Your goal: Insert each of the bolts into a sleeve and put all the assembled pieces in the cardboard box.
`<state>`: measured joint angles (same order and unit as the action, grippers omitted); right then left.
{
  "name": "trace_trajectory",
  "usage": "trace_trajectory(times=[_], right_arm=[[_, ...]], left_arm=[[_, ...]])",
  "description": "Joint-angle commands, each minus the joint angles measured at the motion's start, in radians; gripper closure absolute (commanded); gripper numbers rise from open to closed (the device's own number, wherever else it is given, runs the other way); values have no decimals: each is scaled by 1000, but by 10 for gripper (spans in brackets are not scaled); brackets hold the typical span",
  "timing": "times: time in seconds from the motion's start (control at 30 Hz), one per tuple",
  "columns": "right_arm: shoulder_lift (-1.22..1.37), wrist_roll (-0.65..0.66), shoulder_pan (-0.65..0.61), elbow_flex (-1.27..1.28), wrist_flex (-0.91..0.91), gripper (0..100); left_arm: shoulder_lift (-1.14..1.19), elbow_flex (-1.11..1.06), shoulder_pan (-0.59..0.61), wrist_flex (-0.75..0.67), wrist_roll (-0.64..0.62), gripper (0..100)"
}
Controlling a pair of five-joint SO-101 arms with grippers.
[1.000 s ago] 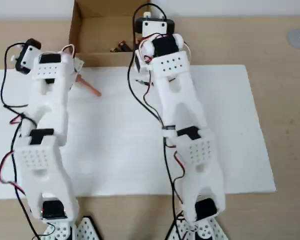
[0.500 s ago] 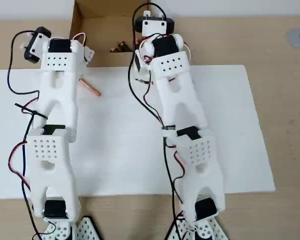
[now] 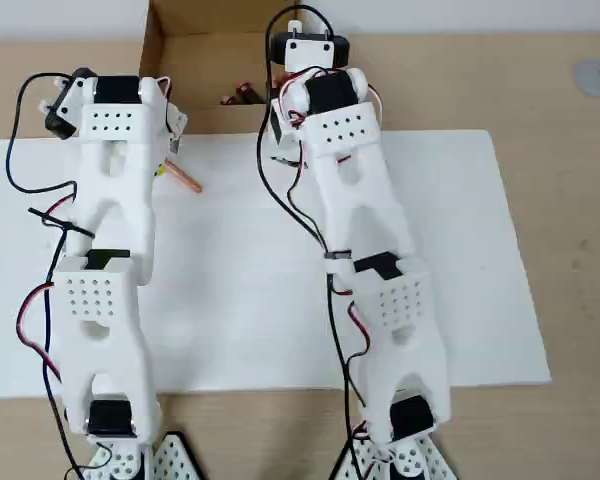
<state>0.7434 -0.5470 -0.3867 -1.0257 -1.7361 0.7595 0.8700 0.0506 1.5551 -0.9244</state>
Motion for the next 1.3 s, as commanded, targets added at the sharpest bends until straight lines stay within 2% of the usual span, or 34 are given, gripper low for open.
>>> trace_trajectory(times=[0.0,0.5,0.7,0.8,1.27], right_arm=[[-85,3,19,-7,17,988],[-85,6,19,-5,15,988],[-85,5,19,-2,17,988],[-85,5,18,-2,18,988],[-84,9,19,-2,20,988]], left_arm=[[-10,40,38,3,-5,876],[128,55,55,-18,34,876],[127,302,48,66,38,876],[148,439,44,80,95,876],[349,443,32,68,103,876]])
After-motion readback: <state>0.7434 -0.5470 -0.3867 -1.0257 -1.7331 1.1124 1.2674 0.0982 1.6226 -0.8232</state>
